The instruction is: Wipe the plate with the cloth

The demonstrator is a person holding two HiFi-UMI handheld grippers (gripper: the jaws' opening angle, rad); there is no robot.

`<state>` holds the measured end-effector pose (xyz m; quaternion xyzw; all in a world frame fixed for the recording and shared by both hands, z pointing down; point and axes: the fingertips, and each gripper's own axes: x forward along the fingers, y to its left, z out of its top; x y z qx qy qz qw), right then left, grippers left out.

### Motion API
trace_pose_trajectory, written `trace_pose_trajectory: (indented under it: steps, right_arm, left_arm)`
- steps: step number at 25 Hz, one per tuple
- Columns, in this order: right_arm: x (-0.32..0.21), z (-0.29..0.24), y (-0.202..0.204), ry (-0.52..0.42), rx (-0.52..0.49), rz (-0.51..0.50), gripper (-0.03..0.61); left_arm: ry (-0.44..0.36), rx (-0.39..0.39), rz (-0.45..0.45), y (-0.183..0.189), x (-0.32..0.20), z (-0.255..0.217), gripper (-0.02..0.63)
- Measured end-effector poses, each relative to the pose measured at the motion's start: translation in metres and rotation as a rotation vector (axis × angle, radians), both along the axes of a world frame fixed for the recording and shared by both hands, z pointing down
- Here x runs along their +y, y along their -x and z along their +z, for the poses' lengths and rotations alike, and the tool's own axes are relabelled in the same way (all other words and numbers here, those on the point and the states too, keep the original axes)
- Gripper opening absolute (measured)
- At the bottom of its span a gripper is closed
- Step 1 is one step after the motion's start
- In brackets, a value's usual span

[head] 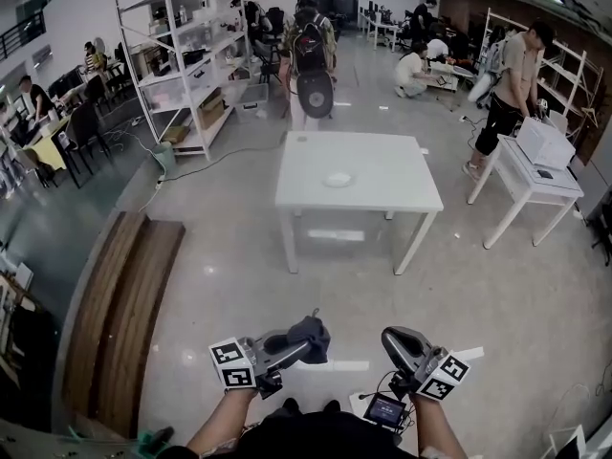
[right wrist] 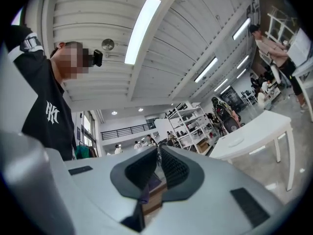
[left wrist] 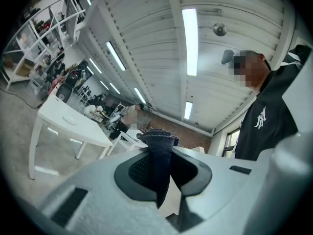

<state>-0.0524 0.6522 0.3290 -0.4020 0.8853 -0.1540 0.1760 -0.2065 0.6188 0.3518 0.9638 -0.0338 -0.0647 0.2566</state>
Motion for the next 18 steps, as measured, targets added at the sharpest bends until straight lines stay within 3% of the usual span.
trace_pose_trajectory:
  steps: [5, 18]
  right_arm:
    - [0.002, 0.008, -0.001, 0.001, 0.109, -0.010, 0.008]
    - [-0.002, 0.030, -0.023, 0.024, 0.121, -0.025, 0.014]
  left_arm:
    - [-0.028, -0.050, -0.008, -0.016, 0.002, 0.005, 0.051]
    - [-0.011, -0.089, -0.010, -0.044, 0.012, 0.031, 0.051]
